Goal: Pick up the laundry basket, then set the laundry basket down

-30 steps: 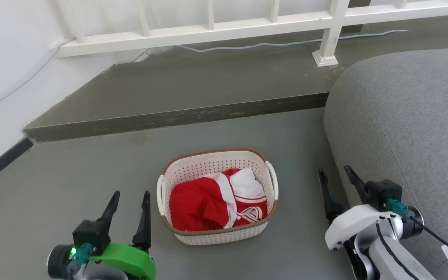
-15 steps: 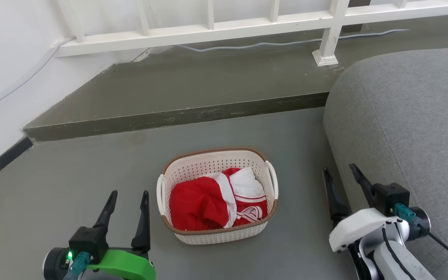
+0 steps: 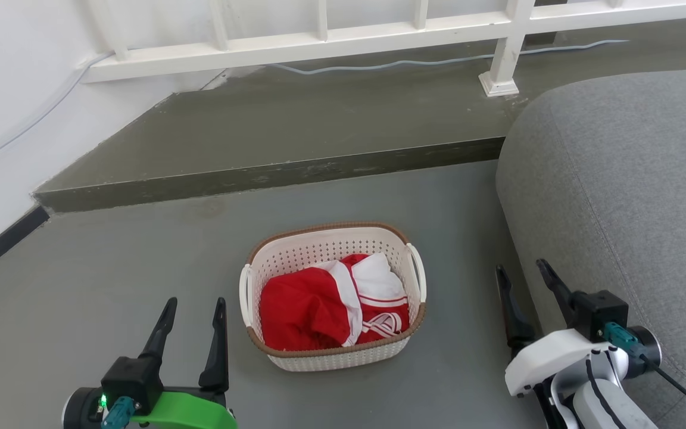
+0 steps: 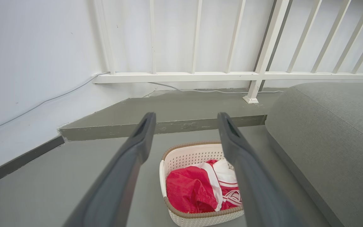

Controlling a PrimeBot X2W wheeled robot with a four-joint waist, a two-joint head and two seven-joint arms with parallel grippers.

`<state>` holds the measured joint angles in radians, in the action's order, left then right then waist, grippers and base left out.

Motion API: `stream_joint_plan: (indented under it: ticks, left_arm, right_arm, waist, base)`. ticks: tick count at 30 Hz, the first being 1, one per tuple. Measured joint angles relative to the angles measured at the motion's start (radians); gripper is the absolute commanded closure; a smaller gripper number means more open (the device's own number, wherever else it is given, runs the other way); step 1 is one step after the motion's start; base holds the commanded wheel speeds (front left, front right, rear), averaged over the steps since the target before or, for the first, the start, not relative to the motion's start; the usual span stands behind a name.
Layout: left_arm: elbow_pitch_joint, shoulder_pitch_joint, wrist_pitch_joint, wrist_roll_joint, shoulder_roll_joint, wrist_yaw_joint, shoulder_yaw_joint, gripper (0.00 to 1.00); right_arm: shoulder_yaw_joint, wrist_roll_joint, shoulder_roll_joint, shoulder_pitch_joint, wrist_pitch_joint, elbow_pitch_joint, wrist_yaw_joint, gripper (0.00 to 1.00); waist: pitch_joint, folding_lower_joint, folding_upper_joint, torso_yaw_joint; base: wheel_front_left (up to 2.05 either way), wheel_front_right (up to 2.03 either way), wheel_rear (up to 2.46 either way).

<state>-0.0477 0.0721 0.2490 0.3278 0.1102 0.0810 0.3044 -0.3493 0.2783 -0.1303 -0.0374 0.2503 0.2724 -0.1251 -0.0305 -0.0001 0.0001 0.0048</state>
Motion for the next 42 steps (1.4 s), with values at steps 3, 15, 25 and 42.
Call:
stream_joint_plan:
  ticks: [3, 15, 25, 42]
  left_arm:
    - [0.004, 0.004, 0.000, 0.000, -0.001, 0.000, -0.001, 0.00]
    - [0.023, 0.021, 0.000, -0.005, -0.002, 0.000, -0.003, 0.00]
    - [0.026, 0.027, 0.000, -0.009, -0.002, 0.000, -0.004, 0.00]
    - [0.015, 0.060, -0.002, 0.061, -0.009, -0.011, 0.003, 1.00]
  right_arm:
    - [0.004, -0.007, 0.002, 0.007, 0.000, -0.003, 0.000, 0.00]
    - [0.015, -0.026, 0.009, 0.021, 0.000, -0.019, 0.000, 0.00]
    - [0.023, -0.033, 0.018, 0.026, 0.000, -0.026, 0.000, 0.00]
    - [0.028, 0.038, 0.031, 0.068, -0.001, -0.020, 0.019, 1.00]
  waist:
    - [-0.002, 0.0000, 0.0000, 0.000]
    - [-0.012, 0.0000, 0.0000, -0.002]
    - [-0.018, 0.0001, 0.0000, -0.002]
    - [-0.014, 0.0001, 0.0000, -0.001]
  base:
    - [0.00, 0.00, 0.00]
    - [0.00, 0.00, 0.00]
    - [0.00, 0.00, 0.00]
    - [0.00, 0.00, 0.00]
